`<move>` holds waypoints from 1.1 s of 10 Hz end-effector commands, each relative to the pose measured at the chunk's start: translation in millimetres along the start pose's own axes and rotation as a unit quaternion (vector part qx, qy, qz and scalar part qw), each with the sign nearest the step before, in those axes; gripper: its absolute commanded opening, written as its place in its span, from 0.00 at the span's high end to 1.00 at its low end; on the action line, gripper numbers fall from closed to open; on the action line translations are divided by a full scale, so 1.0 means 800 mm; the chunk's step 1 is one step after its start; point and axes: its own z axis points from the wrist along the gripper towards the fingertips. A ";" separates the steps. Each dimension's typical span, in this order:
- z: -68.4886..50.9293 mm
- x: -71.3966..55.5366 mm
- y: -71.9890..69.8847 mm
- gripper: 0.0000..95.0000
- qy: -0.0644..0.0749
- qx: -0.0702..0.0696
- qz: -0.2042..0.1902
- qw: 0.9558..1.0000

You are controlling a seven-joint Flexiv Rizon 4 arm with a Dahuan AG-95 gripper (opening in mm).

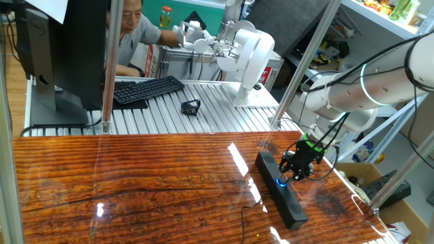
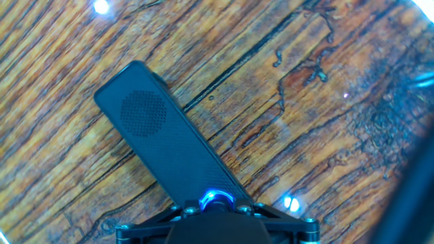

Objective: Turn the knob to decrease the volume of the speaker

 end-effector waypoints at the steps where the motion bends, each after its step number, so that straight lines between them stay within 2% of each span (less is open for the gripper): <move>1: 0.001 0.000 0.001 1.00 -0.001 0.001 -0.024 1.000; 6: 0.001 0.001 0.002 1.00 -0.003 0.008 -0.072 0.997; 11: 0.001 0.001 0.003 1.00 -0.006 0.012 -0.091 0.996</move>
